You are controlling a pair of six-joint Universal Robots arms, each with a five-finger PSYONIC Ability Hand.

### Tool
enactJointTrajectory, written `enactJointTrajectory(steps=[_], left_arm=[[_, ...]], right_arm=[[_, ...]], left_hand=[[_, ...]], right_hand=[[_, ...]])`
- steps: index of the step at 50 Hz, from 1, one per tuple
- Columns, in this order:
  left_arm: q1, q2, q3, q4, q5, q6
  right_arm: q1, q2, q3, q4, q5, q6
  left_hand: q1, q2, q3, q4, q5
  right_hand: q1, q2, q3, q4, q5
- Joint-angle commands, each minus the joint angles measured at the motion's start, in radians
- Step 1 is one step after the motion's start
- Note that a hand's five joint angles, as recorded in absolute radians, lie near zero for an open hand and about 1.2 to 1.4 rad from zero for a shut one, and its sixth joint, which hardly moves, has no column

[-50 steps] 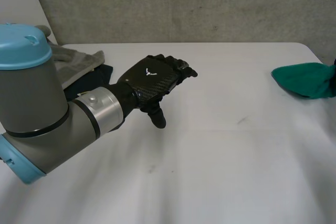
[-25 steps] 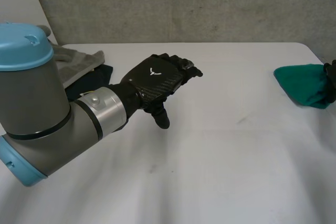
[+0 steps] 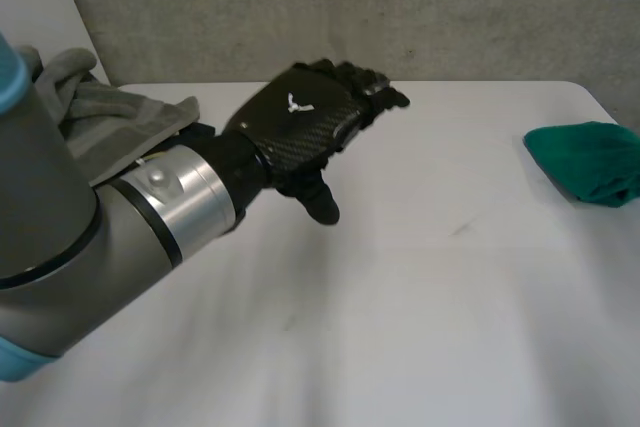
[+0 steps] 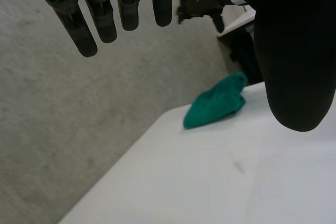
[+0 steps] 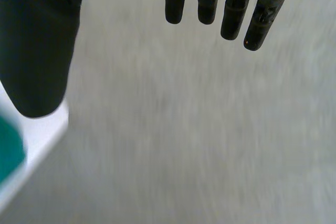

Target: Fold the laundry.

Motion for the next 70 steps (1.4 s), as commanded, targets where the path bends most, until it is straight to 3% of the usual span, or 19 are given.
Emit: enactJointTrajectory(steps=[1, 3, 6, 8, 13, 18, 23, 26, 31, 35, 36, 39, 46, 60, 70], left_arm=[[0.120, 0.017, -0.002, 0.092, -0.068, 0.008], [0.173, 0.017, 0.001, 0.115, -0.080, 0.008], [0.295, 0.005, 0.017, 0.159, -0.082, 0.010], [0.395, -0.030, 0.035, 0.193, -0.079, 0.018], [0.552, -0.216, 0.130, 0.215, -0.054, 0.076], [0.658, -0.427, 0.246, 0.216, -0.049, 0.288], [0.714, -0.587, 0.357, 0.219, -0.072, 0.478], [0.724, -0.673, 0.424, 0.233, -0.105, 0.536], [0.737, -0.763, 0.504, 0.261, -0.111, 0.536], [0.734, -0.788, 0.537, 0.265, -0.112, 0.528], [0.724, -0.787, 0.537, 0.270, -0.112, 0.513], [0.705, -0.762, 0.521, 0.307, -0.123, 0.463], [0.645, -0.595, 0.423, 0.383, -0.126, 0.377], [0.501, -0.253, 0.420, 0.397, -0.160, 0.180], [0.484, -0.326, 0.417, 0.405, -0.161, 0.209]], right_arm=[[0.206, -0.181, 0.239, -0.107, -0.238, 0.291], [0.276, -0.218, 0.317, -0.110, -0.308, 0.348], [0.348, -0.221, 0.380, -0.102, -0.347, 0.365], [0.407, -0.221, 0.431, -0.099, -0.350, 0.365], [0.465, -0.218, 0.510, -0.094, -0.349, 0.360], [0.471, -0.197, 0.549, -0.076, -0.344, 0.324], [0.457, -0.187, 0.560, -0.045, -0.313, 0.284], [0.456, -0.187, 0.563, -0.019, -0.287, 0.259], [0.456, -0.187, 0.587, -0.004, -0.273, 0.256], [0.454, -0.187, 0.610, -0.004, -0.273, 0.256], [0.454, -0.187, 0.615, -0.004, -0.275, 0.256], [0.451, -0.186, 0.626, -0.004, -0.273, 0.256], [0.427, -0.184, 0.627, -0.005, -0.273, 0.256], [0.414, -0.186, 0.619, -0.004, -0.272, 0.259], [0.379, -0.186, 0.635, -0.002, -0.278, 0.265]], left_hand=[[-0.028, -0.028, -0.036, -0.029, -0.046], [-0.028, -0.028, -0.036, -0.029, -0.046], [-0.028, -0.028, -0.036, -0.029, -0.046], [-0.028, -0.028, -0.036, -0.029, -0.046], [-0.028, -0.028, -0.036, -0.029, -0.046], [-0.028, -0.028, -0.036, -0.029, -0.046], [-0.024, -0.024, -0.032, -0.025, -0.042], [-0.007, -0.006, -0.014, -0.007, -0.024], [0.110, 0.111, 0.103, 0.110, 0.093], [0.500, 0.500, 0.492, 0.499, 0.482], [0.792, 0.792, 0.784, 0.791, 0.774], [1.192, 1.193, 1.185, 1.192, 1.175], [1.194, 1.194, 1.186, 1.193, 1.176], [1.194, 1.194, 1.186, 1.193, 1.176], [1.194, 1.194, 1.186, 1.193, 1.176]], right_hand=[[-0.027, -0.044, -0.038, -0.056, -0.058], [-0.027, -0.044, -0.038, -0.056, -0.058], [-0.027, -0.044, -0.038, -0.056, -0.058], [-0.027, -0.044, -0.038, -0.056, -0.058], [-0.027, -0.044, -0.038, -0.056, -0.058], [-0.027, -0.044, -0.038, -0.056, -0.058], [-0.027, -0.044, -0.038, -0.056, -0.058], [-0.027, -0.044, -0.038, -0.056, -0.058], [-0.027, -0.044, -0.038, -0.056, -0.058], [-0.027, -0.044, -0.038, -0.056, -0.058], [-0.027, -0.044, -0.038, -0.056, -0.058], [-0.027, -0.044, -0.038, -0.056, -0.058], [-0.027, -0.044, -0.038, -0.056, -0.058], [-0.027, -0.044, -0.038, -0.056, -0.058], [-0.027, -0.044, -0.038, -0.056, -0.058]])
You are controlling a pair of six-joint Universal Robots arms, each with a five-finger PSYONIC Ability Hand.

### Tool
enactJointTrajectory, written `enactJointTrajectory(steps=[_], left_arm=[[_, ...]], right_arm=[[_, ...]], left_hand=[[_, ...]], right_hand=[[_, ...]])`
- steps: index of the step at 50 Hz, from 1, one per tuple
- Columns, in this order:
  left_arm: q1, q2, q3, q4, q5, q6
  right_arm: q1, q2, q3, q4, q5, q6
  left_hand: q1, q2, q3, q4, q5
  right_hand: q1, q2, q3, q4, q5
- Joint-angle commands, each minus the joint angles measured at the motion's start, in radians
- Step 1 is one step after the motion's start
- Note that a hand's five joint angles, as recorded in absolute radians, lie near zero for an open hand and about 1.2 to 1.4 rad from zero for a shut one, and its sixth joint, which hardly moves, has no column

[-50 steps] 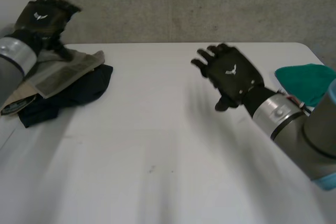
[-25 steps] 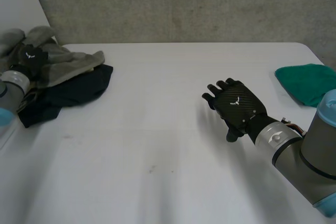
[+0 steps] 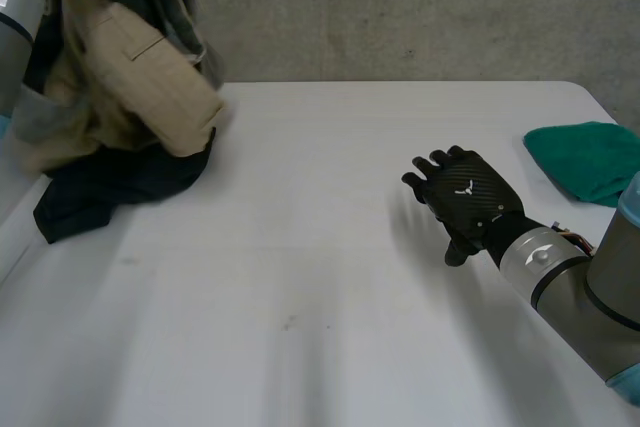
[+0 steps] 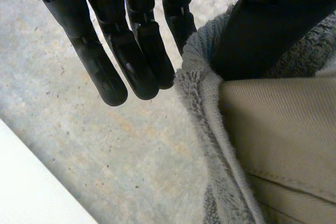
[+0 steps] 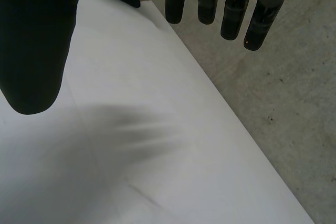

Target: Fold the laundry.

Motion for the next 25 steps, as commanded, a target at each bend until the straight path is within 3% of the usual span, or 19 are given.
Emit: enactJointTrajectory(steps=[1, 6, 9, 12, 16, 19, 20, 25], left_arm=[[-0.001, -0.082, -0.006, 0.004, -0.001, 0.032], [0.022, -0.138, -0.018, 0.004, -0.011, 0.094], [0.083, -0.171, -0.009, 0.004, -0.023, 0.166], [0.148, -0.197, 0.034, 0.004, -0.084, 0.226], [0.154, -0.223, 0.060, 0.004, -0.145, 0.239], [0.146, -0.223, 0.019, -0.002, -0.127, 0.239], [0.136, -0.220, -0.030, 0.004, -0.104, 0.243], [0.096, -0.166, -0.137, 0.009, -0.061, 0.238]], right_arm=[[-0.024, 0.000, 0.012, 0.001, -0.005, 0.005], [-0.029, 0.000, 0.012, 0.001, -0.009, 0.008], [-0.029, 0.002, 0.011, 0.001, -0.009, 0.008], [-0.027, 0.000, 0.011, 0.001, -0.011, 0.008], [-0.024, 0.005, 0.012, 0.003, -0.008, 0.009], [-0.026, 0.012, 0.012, 0.003, -0.003, 0.009], [-0.026, 0.012, 0.012, 0.003, -0.003, 0.009], [-0.027, 0.012, 0.012, 0.003, -0.003, 0.009]], left_hand=[[0.301, 0.201, 0.208, 0.196, 0.288], [0.301, 0.201, 0.208, 0.196, 0.288], [0.301, 0.201, 0.208, 0.196, 0.288], [0.301, 0.201, 0.208, 0.196, 0.288], [0.301, 0.201, 0.208, 0.196, 0.288], [-0.319, -0.419, -0.411, -0.424, -0.332], [-0.632, -0.732, -0.725, -0.737, -0.645], [-0.873, -0.973, -0.966, -0.978, -0.886]], right_hand=[[-0.027, -0.044, -0.038, -0.056, -0.058], [-0.027, -0.044, -0.038, -0.056, -0.058], [-0.027, -0.044, -0.038, -0.056, -0.058], [-0.027, -0.044, -0.038, -0.056, -0.058], [-0.027, -0.044, -0.038, -0.056, -0.058], [-0.027, -0.044, -0.038, -0.056, -0.058], [-0.027, -0.044, -0.038, -0.056, -0.058], [-0.027, -0.044, -0.038, -0.056, -0.058]])
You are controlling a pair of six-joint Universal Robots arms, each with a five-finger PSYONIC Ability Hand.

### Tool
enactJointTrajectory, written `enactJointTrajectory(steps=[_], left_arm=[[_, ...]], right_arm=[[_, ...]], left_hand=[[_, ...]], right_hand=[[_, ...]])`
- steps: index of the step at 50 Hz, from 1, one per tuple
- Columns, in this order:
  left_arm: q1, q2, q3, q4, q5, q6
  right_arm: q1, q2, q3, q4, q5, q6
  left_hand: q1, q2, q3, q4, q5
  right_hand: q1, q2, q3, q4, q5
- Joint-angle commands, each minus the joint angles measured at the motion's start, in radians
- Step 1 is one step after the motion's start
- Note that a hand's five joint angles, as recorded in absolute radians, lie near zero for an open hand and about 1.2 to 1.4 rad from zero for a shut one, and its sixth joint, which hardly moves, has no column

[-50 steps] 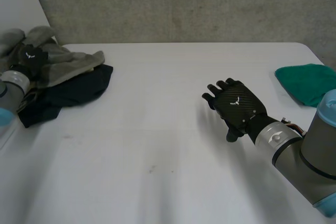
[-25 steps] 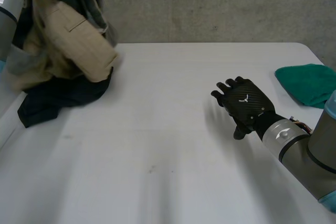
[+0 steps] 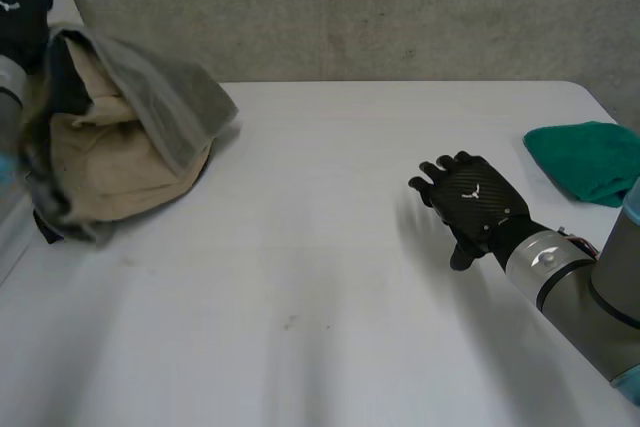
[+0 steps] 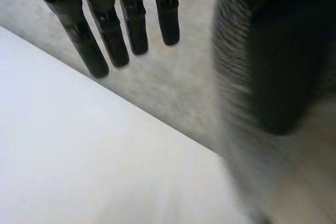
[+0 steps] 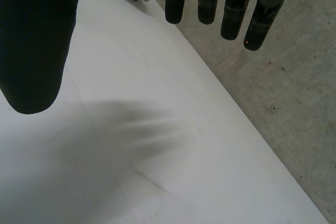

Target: Fold the laundry.

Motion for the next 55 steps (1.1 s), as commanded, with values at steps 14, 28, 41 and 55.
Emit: enactJointTrajectory(steps=[14, 28, 41, 55], left_arm=[[-0.125, 0.197, -0.198, -0.138, 0.115, -0.153], [-0.197, 0.270, -0.149, -0.247, 0.155, -0.232], [-0.199, 0.218, -0.138, -0.358, 0.184, -0.230], [-0.187, 0.021, -0.126, -0.398, 0.166, -0.161]], right_arm=[[-0.002, 0.015, -0.001, -0.001, 0.002, 0.000], [-0.003, 0.034, -0.001, -0.001, 0.002, -0.001], [-0.002, 0.051, -0.001, -0.001, 0.002, -0.007], [-0.002, 0.060, 0.000, -0.001, 0.002, -0.011]], left_hand=[[-0.088, -0.157, -0.162, -0.154, -0.155], [-0.062, -0.131, -0.136, -0.128, -0.128], [-0.053, -0.122, -0.127, -0.119, -0.119], [0.188, 0.118, 0.113, 0.121, 0.121]], right_hand=[[-0.027, -0.044, -0.038, -0.056, -0.058], [-0.027, -0.044, -0.038, -0.056, -0.058], [-0.027, -0.044, -0.038, -0.056, -0.058], [-0.027, -0.044, -0.038, -0.056, -0.058]])
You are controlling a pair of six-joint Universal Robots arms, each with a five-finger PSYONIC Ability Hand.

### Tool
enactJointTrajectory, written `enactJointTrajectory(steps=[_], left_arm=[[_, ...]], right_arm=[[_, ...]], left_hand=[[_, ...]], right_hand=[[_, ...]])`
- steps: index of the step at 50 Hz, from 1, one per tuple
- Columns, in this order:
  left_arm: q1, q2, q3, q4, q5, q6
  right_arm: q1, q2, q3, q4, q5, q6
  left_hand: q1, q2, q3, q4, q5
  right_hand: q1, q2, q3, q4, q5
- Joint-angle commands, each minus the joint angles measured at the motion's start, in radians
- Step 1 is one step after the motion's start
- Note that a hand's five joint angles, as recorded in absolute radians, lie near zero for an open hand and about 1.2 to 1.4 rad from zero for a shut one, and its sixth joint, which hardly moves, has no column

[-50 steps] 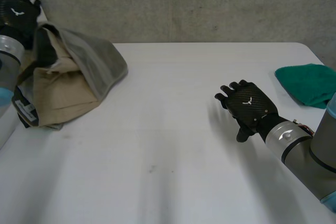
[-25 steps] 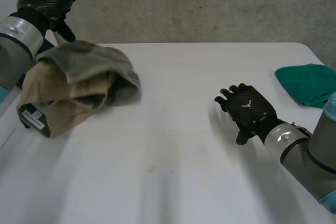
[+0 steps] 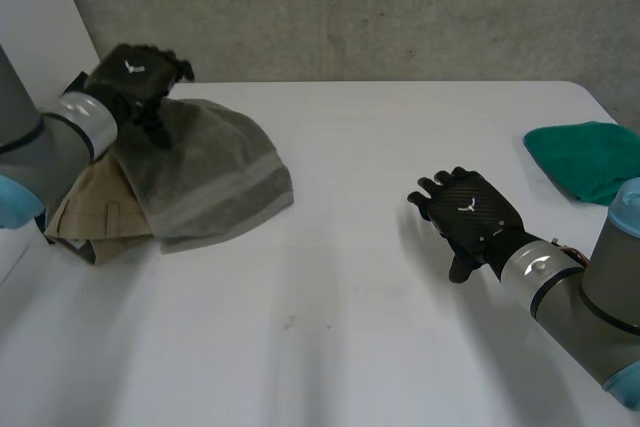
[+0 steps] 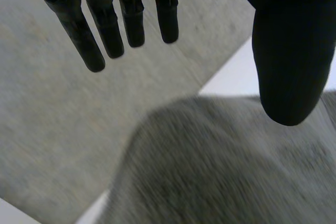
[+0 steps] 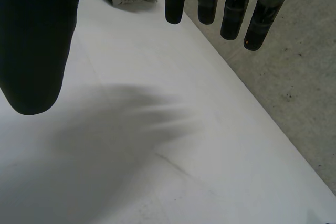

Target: Fold the laundry.

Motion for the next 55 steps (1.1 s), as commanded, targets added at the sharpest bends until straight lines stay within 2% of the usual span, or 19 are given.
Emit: enactJointTrajectory(steps=[1, 5, 6, 11, 17, 22, 27, 28, 31, 35, 38, 39, 42, 43, 46, 47, 49, 53, 55], left_arm=[[0.007, -0.111, 0.015, 0.007, -0.015, 0.071], [-0.001, -0.148, 0.049, 0.034, -0.070, 0.137], [-0.010, -0.148, 0.058, 0.051, -0.102, 0.152], [-0.055, -0.113, 0.074, 0.152, -0.166, 0.143], [-0.115, 0.071, 0.092, 0.281, -0.193, 0.064], [-0.165, 0.128, 0.147, 0.294, -0.217, 0.013], [-0.303, 0.149, 0.170, 0.289, -0.236, -0.042], [-0.353, 0.156, 0.158, 0.284, -0.234, -0.062], [-0.433, 0.153, 0.131, 0.278, -0.236, -0.105], [-0.553, 0.142, 0.065, 0.278, -0.234, -0.258], [-0.585, 0.127, 0.032, 0.284, -0.229, -0.357], [-0.602, 0.104, 0.014, 0.287, -0.226, -0.422], [-0.619, 0.065, -0.004, 0.289, -0.214, -0.507], [-0.624, 0.042, -0.011, 0.290, -0.205, -0.548], [-0.625, 0.013, -0.014, 0.290, -0.188, -0.579], [-0.625, 0.004, -0.023, 0.289, -0.176, -0.576], [-0.624, 0.002, -0.041, 0.290, -0.171, -0.569], [-0.590, 0.021, -0.086, 0.290, -0.176, -0.541], [-0.528, 0.070, -0.118, 0.280, -0.177, -0.507]], right_arm=[[0.000, 0.004, 0.001, 0.000, 0.000, -0.002], [0.000, 0.012, 0.003, 0.002, 0.002, -0.002], [0.000, 0.012, 0.003, 0.002, 0.002, -0.002], [0.000, 0.012, 0.006, 0.003, 0.002, 0.000], [0.000, 0.011, 0.006, 0.003, 0.002, 0.000], [0.000, 0.011, 0.007, 0.003, 0.003, 0.000], [-0.012, 0.009, 0.004, 0.002, 0.008, 0.006], [-0.018, 0.009, 0.001, 0.002, 0.014, 0.009], [-0.054, 0.001, -0.008, 0.000, 0.052, 0.021], [-0.074, -0.003, -0.026, 0.000, 0.123, 0.059], [-0.087, -0.011, -0.043, 0.002, 0.161, 0.090], [-0.095, -0.016, -0.045, 0.002, 0.163, 0.096], [-0.118, -0.026, -0.045, 0.002, 0.163, 0.115], [-0.121, -0.026, -0.045, 0.002, 0.161, 0.118], [-0.121, -0.026, -0.045, 0.002, 0.161, 0.124], [-0.121, -0.026, -0.045, 0.002, 0.161, 0.125], [-0.121, -0.026, -0.045, 0.002, 0.161, 0.125], [-0.123, -0.028, -0.048, 0.003, 0.160, 0.125], [-0.121, -0.029, -0.048, 0.003, 0.160, 0.125]], left_hand=[[0.295, 0.297, 0.300, 0.299, 0.294], [0.829, 0.831, 0.834, 0.833, 0.828], [1.027, 1.029, 1.032, 1.031, 1.026], [1.029, 1.031, 1.034, 1.033, 1.028], [1.029, 1.031, 1.034, 1.033, 1.028], [1.029, 1.031, 1.034, 1.033, 1.028], [1.029, 1.031, 1.034, 1.033, 1.028], [1.029, 1.031, 1.034, 1.033, 1.028], [1.029, 1.031, 1.034, 1.033, 1.028], [1.029, 1.031, 1.034, 1.033, 1.028], [1.029, 1.031, 1.034, 1.033, 1.028], [1.029, 1.031, 1.034, 1.033, 1.028], [1.029, 1.031, 1.034, 1.033, 1.028], [0.919, 0.921, 0.924, 0.923, 0.918], [0.298, 0.300, 0.303, 0.301, 0.296], [-0.021, -0.019, -0.016, -0.017, -0.022], [-0.121, -0.119, -0.116, -0.117, -0.122], [-0.118, -0.116, -0.113, -0.115, -0.120], [-0.112, -0.110, -0.107, -0.109, -0.114]], right_hand=[[-0.027, -0.044, -0.038, -0.056, -0.058], [-0.027, -0.044, -0.038, -0.056, -0.058], [-0.027, -0.044, -0.038, -0.056, -0.058], [-0.027, -0.044, -0.038, -0.056, -0.058], [-0.027, -0.044, -0.038, -0.056, -0.058], [-0.027, -0.044, -0.038, -0.056, -0.058], [-0.027, -0.044, -0.038, -0.056, -0.058], [-0.027, -0.044, -0.038, -0.056, -0.058], [-0.027, -0.044, -0.038, -0.056, -0.058], [-0.027, -0.044, -0.038, -0.056, -0.058], [-0.027, -0.044, -0.038, -0.056, -0.058], [-0.027, -0.044, -0.038, -0.056, -0.058], [-0.027, -0.044, -0.038, -0.056, -0.058], [-0.027, -0.044, -0.038, -0.056, -0.058], [-0.027, -0.044, -0.038, -0.056, -0.058], [-0.027, -0.044, -0.038, -0.056, -0.058], [-0.027, -0.044, -0.038, -0.056, -0.058], [-0.027, -0.044, -0.038, -0.056, -0.058], [-0.027, -0.044, -0.038, -0.056, -0.058]])
